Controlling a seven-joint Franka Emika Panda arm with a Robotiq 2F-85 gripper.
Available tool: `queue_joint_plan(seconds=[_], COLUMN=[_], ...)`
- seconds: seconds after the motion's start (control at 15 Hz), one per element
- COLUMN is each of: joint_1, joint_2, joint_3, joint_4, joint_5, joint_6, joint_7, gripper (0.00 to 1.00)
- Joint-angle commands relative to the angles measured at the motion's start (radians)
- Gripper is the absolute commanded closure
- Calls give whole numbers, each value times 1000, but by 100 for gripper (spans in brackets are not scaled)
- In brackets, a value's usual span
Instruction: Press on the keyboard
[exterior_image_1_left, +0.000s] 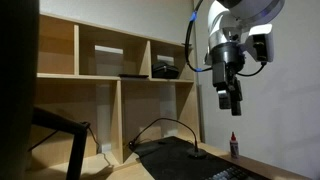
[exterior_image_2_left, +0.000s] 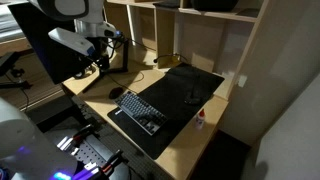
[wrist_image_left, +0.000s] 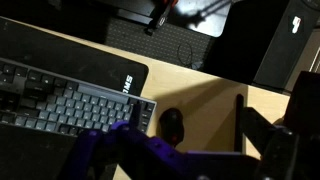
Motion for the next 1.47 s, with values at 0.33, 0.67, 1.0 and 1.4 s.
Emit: queue_joint_plan(seconds=[0.33,0.67,1.0,1.4], joint_1=[-27,-29,-29,-70], joint_2=[102,119,131,96], joint_3=[234,365,366,459], joint_4=[226,342,360,372], joint_5=[100,79,77,-9], joint_6=[8,12,12,-30], joint_7=[392,665,684,1134], gripper=[0,0,0,0])
